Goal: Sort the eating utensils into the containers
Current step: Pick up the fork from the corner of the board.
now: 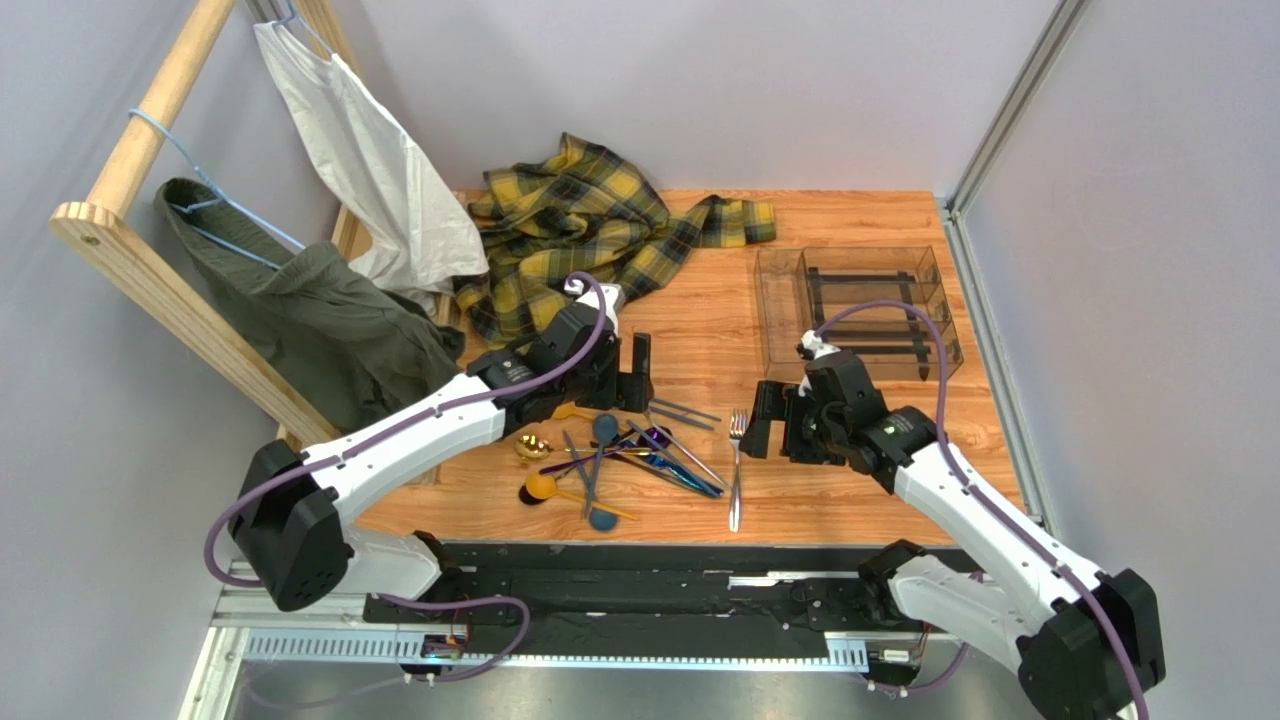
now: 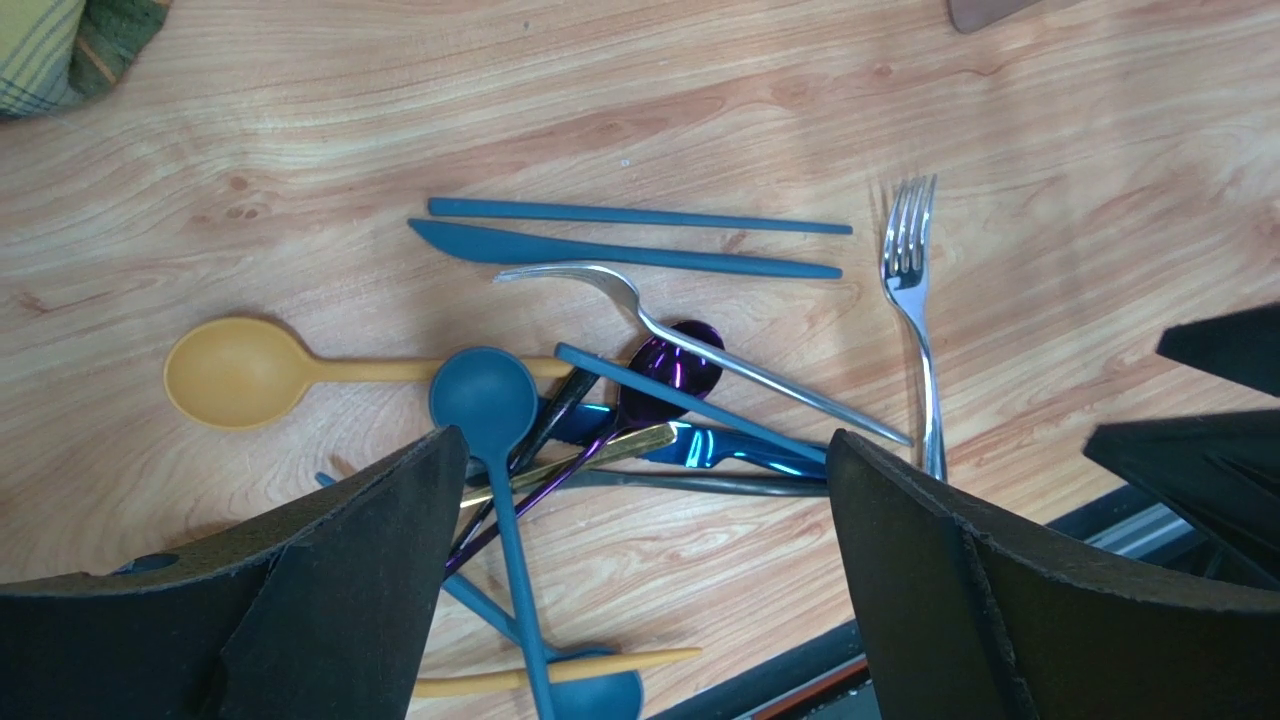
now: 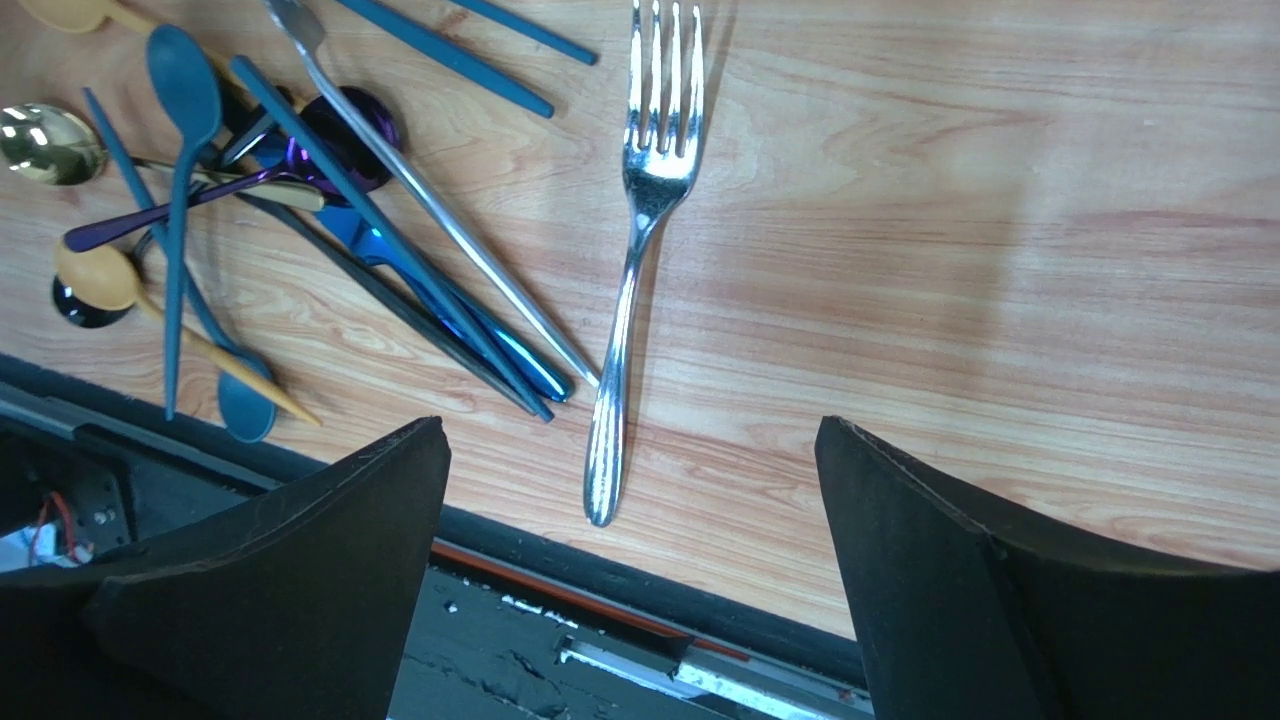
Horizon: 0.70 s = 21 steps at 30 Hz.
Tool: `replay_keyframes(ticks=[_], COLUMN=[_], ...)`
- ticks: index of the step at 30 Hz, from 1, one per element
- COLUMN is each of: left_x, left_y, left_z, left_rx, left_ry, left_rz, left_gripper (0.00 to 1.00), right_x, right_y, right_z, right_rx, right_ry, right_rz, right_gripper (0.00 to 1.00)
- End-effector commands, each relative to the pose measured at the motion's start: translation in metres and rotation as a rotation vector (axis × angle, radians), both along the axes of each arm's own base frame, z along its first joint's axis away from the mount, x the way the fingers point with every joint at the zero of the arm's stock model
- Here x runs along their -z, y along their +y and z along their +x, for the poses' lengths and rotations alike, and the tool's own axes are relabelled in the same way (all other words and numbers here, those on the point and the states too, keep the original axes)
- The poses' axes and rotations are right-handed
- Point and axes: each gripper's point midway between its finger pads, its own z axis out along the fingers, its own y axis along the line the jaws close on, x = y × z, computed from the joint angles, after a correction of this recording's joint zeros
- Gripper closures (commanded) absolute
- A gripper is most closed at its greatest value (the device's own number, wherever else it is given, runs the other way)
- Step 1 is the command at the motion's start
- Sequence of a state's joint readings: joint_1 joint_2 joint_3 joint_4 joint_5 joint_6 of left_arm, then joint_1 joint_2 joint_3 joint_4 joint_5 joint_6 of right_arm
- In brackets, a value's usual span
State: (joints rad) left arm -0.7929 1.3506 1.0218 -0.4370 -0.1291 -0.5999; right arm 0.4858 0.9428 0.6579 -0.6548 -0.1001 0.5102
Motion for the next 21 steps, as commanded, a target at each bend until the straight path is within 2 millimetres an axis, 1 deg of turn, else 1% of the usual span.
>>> replay_keyframes(ticks=[1, 2, 3, 4, 8, 11, 12, 14, 19, 20, 21], left_x=[-0.024, -0.032, -0.033, -0.033, -0.054, -0.059, -0.059, -0.056, -0.042, -0.040, -0.037], left_y=[0.006, 0.007, 0.008, 0.009, 0.007, 0.011, 0.012, 0.015, 0.014, 0.014, 0.014], left_z=[-0.004, -0.005, -0.007, -0.009, -0.022, -0.027, -0.027, -0.030, -0.036, -0.036, -0.038], left_rx=[0.015, 0.020, 0.021, 0.023, 0.070, 0.071, 0.068, 0.066, 0.072, 0.068, 0.071], left_ry=[-0.077, -0.099, -0.104, -0.105, -0.124, -0.125, -0.125, -0.121, -0.077, -0.071, -0.062], left_rz=[-0.051, -0.069, -0.074, -0.079, -0.147, -0.158, -0.156, -0.149, -0.150, -0.154, -0.155], left_gripper=[0.02, 0.02, 0.02, 0.02, 0.01, 0.01, 0.01, 0.01, 0.01, 0.01, 0.01], right_x=[-0.008, -0.005, -0.002, 0.003, 0.016, 0.022, 0.024, 0.026, 0.034, 0.036, 0.042], right_y=[-0.003, -0.003, -0.002, -0.001, 0.004, 0.010, 0.014, 0.019, 0.028, 0.030, 0.030], right_z=[0.019, 0.018, 0.018, 0.019, 0.018, 0.018, 0.017, 0.019, 0.019, 0.019, 0.019], right_rx=[0.053, 0.049, 0.046, 0.040, 0.020, 0.016, 0.006, -0.001, -0.025, -0.028, -0.028], right_ry=[-0.033, -0.023, -0.015, -0.002, 0.031, 0.043, 0.050, 0.048, 0.067, 0.071, 0.088], right_rz=[-0.055, -0.065, -0.071, -0.082, -0.080, -0.060, -0.048, -0.041, -0.063, -0.067, -0.080], right_gripper=[0.04, 0.05, 0.05, 0.08, 0.17, 0.22, 0.22, 0.26, 0.31, 0.33, 0.37])
